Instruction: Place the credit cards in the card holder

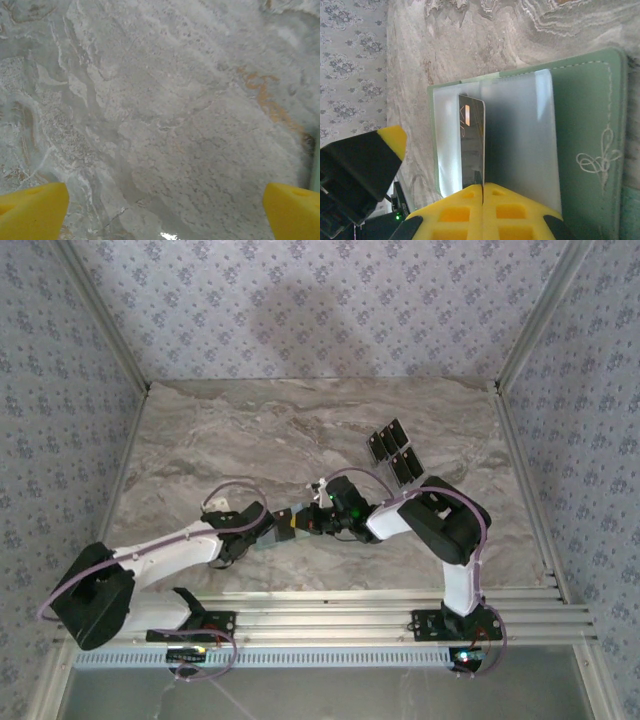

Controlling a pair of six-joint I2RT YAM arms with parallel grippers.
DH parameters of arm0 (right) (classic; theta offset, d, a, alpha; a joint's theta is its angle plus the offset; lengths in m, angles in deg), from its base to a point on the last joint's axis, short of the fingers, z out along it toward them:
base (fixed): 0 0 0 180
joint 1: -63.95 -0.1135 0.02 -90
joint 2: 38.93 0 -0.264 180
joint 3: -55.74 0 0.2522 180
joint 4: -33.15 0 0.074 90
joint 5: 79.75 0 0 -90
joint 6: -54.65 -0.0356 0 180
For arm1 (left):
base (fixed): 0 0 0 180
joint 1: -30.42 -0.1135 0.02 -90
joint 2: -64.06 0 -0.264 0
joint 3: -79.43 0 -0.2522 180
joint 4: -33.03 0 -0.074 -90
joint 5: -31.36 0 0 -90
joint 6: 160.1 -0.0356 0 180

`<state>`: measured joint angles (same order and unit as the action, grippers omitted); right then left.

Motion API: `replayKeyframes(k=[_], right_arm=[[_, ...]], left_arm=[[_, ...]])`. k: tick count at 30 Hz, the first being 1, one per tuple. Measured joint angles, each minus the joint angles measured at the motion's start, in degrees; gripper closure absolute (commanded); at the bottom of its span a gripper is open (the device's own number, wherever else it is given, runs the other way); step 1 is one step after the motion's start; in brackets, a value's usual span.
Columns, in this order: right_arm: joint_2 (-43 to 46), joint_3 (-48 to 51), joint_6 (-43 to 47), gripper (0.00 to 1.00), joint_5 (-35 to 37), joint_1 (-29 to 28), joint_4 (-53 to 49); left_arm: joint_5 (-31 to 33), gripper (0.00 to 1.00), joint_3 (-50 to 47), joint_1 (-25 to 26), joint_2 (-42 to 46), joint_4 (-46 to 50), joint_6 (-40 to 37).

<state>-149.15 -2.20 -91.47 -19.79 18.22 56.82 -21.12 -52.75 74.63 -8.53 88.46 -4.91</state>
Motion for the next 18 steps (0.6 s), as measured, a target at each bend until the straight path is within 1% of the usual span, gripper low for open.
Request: replayKeyframes(k=[8, 18], right_arm=[[-1.36, -2.12, 0.02, 1.00, -0.90, -0.02, -2.08], [-3.19, -5.46, 0.02, 1.00, -1.07, -1.46, -3.69]], left_arm=[[-2.45, 0.01, -0.72, -0.07, -4.96, -2.99, -0.61], [-2.54, 0.01, -0.85, -0.07, -5.51, -4.26, -1.11]])
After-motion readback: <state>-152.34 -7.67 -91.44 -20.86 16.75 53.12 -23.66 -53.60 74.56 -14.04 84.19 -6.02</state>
